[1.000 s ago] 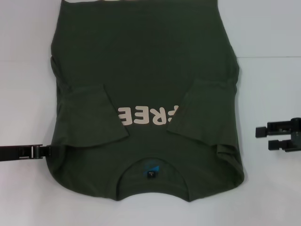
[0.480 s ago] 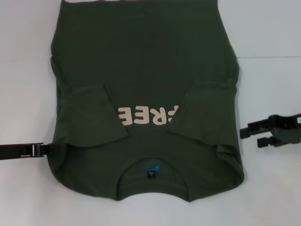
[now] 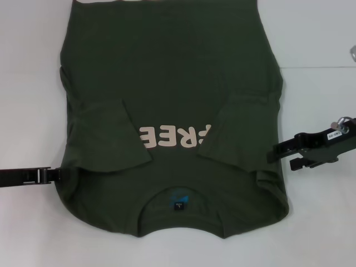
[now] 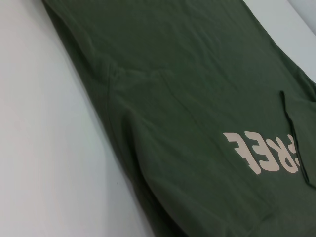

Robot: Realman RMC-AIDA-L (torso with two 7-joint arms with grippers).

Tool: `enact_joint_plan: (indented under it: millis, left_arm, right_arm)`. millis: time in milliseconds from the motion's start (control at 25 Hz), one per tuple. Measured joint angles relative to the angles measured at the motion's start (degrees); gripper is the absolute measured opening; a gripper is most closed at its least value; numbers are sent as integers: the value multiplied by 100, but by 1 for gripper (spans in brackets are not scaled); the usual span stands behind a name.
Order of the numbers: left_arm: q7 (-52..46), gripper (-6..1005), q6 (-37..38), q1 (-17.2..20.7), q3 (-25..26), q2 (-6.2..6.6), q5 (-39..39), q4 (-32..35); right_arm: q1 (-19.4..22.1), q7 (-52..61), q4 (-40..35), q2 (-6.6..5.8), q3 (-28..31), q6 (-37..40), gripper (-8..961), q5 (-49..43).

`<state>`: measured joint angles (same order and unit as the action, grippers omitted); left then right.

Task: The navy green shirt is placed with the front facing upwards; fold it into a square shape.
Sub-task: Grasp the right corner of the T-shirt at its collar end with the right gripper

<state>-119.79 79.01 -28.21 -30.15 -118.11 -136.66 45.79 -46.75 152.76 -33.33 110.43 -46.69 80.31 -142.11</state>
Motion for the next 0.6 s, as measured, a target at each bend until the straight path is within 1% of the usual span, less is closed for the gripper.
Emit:
enact_joint_plan:
  millis: [200, 480, 600]
  left_arm:
    - [0, 59, -1, 6, 0, 0, 0, 0]
    - [0, 59, -1, 16, 0, 0, -1, 0]
    - [0, 59, -1, 18, 0, 0, -1, 0]
  right_arm:
    - [-19, 22, 33, 32, -62, -44, 785, -1]
    - [-6, -7, 51, 195, -129, -175, 786, -1]
    - [3, 3, 53, 239, -204, -235, 786, -1]
